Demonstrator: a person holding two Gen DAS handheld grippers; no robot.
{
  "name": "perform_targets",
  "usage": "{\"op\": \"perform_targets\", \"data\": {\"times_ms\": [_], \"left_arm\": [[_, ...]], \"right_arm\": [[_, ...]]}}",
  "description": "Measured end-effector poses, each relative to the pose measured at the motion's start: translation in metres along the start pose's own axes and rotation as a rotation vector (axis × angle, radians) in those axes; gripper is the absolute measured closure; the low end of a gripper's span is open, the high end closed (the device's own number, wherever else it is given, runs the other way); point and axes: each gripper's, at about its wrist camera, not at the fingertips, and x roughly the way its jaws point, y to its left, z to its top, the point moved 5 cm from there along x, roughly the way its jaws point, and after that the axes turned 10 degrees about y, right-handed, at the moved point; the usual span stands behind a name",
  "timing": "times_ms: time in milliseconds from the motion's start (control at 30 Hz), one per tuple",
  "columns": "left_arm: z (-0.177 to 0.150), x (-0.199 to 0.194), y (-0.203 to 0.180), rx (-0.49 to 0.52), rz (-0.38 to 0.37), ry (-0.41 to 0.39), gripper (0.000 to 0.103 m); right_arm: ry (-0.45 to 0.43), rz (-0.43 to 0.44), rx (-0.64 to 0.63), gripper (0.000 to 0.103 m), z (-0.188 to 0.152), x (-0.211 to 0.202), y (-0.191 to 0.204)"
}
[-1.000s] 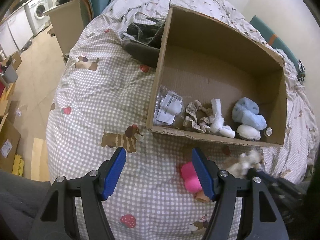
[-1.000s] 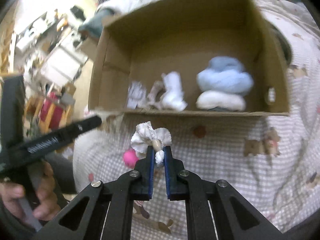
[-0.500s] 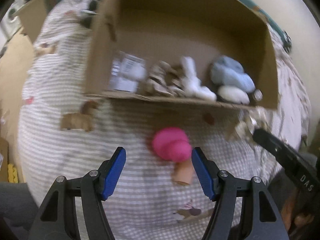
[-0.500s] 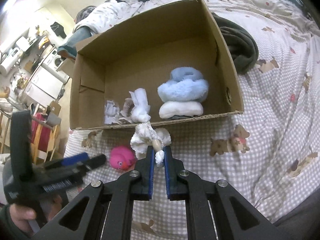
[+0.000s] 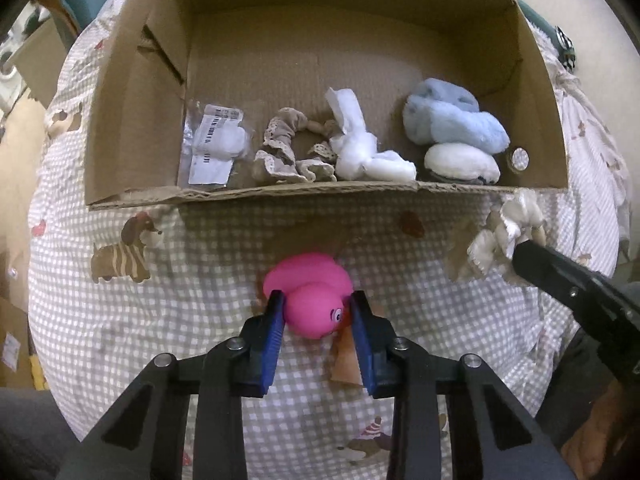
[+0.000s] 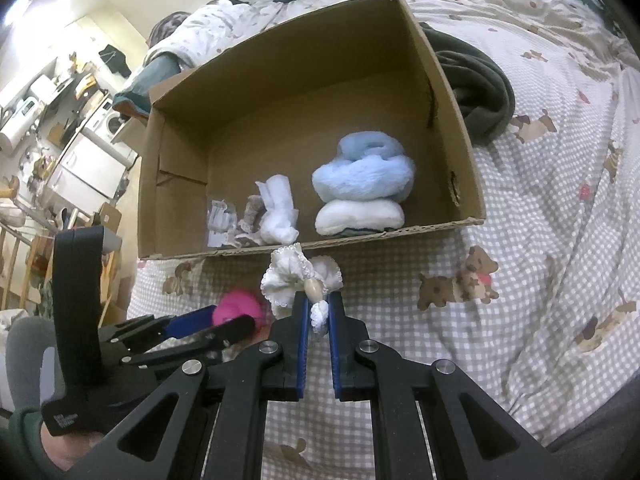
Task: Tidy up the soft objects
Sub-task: 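Grasp the pink rubber duck with the left gripper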
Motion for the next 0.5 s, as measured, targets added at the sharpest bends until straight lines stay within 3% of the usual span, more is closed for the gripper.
{"op": "perform_targets", "data": {"times_ms": [233, 333, 433, 500], "left_arm": [[-0.01, -0.02, 0.02, -0.034, 0.037, -0.019, 0.074], [-0.017, -0.028, 0.03, -0.061, 0.076, -0.038, 0.074], [-0.021, -0.037, 0.042, -0.072, 0.169, -0.074, 0.074], [-0.024, -0.042, 0.049, -0.089, 0.178, -0.08, 0.074]], "right_arm": [[0.012, -0.013, -0.009, 0.092, 0.001, 0.004, 0.001], [0.01, -0.015, -0.015, 0.092, 0.002, 0.005, 0.004], [0.008, -0.019, -0.025, 0.092, 0.001, 0.006, 0.007], [0.011, -0.027, -0.039, 0.092, -0.001, 0.007, 0.01]]}}
